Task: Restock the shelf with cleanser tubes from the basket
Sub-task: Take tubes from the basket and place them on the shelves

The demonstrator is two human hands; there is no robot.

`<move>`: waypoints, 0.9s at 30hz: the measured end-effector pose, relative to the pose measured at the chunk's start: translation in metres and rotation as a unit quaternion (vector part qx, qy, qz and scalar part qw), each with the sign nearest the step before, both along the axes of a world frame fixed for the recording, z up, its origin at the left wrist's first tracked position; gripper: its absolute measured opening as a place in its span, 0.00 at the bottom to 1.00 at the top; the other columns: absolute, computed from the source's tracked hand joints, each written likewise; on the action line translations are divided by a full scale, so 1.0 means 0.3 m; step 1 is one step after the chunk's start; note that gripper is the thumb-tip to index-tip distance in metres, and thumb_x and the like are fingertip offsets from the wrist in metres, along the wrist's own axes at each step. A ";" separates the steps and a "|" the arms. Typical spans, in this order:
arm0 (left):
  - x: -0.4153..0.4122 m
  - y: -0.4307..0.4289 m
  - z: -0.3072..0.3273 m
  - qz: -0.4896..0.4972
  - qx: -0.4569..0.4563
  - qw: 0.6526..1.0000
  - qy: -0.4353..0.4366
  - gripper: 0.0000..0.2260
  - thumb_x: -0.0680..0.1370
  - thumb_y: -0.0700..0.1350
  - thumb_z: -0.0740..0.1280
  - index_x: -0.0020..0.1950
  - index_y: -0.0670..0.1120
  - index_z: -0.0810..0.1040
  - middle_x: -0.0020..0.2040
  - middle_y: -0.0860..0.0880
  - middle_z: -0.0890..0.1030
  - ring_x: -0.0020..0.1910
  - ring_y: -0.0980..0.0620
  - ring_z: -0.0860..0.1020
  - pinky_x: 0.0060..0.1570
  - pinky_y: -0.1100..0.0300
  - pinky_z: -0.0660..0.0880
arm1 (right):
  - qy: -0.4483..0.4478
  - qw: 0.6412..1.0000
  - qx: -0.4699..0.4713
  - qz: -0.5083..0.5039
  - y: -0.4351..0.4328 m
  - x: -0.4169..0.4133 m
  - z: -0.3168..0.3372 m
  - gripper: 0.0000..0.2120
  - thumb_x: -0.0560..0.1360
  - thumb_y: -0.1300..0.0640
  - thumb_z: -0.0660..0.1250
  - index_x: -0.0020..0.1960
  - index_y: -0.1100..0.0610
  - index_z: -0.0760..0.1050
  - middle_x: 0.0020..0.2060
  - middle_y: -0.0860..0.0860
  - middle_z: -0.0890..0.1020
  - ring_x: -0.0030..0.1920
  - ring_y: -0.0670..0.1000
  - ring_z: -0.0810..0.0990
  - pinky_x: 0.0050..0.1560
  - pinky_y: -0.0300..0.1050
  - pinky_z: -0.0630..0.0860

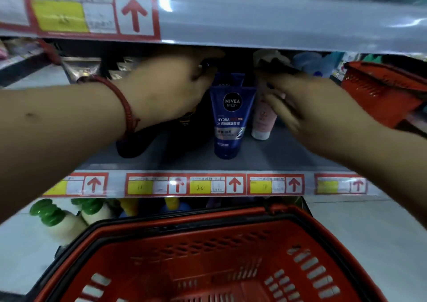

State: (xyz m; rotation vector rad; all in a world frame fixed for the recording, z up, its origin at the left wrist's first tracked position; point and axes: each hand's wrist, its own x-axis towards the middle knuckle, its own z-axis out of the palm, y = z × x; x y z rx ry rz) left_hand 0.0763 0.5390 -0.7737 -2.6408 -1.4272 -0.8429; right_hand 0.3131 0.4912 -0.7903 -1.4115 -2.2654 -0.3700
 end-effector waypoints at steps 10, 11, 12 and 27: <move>0.020 -0.180 -0.190 -0.022 -0.016 0.996 -0.083 0.20 0.82 0.42 0.65 0.74 0.43 0.74 0.70 0.46 0.78 0.68 0.52 0.74 0.64 0.81 0.58 | 0.068 0.996 -0.048 0.031 -0.106 -0.020 -0.116 0.25 0.82 0.57 0.64 0.78 0.54 0.64 0.76 0.52 0.71 0.72 0.47 0.68 0.67 0.26 0.56; 0.027 -0.187 -0.217 -0.018 -0.032 0.995 -0.089 0.21 0.82 0.43 0.65 0.75 0.43 0.72 0.71 0.46 0.77 0.70 0.52 0.73 0.64 0.81 0.57 | 0.070 0.996 -0.048 0.026 -0.105 -0.022 -0.131 0.26 0.82 0.57 0.65 0.79 0.55 0.64 0.76 0.53 0.70 0.73 0.48 0.66 0.68 0.26 0.54; 0.035 -0.191 -0.239 -0.012 -0.043 0.995 -0.093 0.22 0.82 0.44 0.65 0.76 0.43 0.71 0.72 0.46 0.76 0.70 0.52 0.73 0.65 0.79 0.58 | 0.070 0.996 -0.051 0.019 -0.103 -0.024 -0.142 0.27 0.82 0.57 0.65 0.79 0.56 0.64 0.77 0.53 0.69 0.74 0.48 0.66 0.69 0.27 0.53; 0.092 -0.159 -0.375 0.049 -0.238 0.925 -0.293 0.19 0.79 0.44 0.68 0.66 0.62 0.75 0.63 0.60 0.79 0.66 0.64 0.75 0.64 0.67 0.69 | 0.282 0.944 -0.167 -0.027 -0.057 -0.125 -0.311 0.25 0.80 0.53 0.67 0.77 0.47 0.68 0.58 0.50 0.85 0.57 0.49 0.83 0.59 0.52 0.81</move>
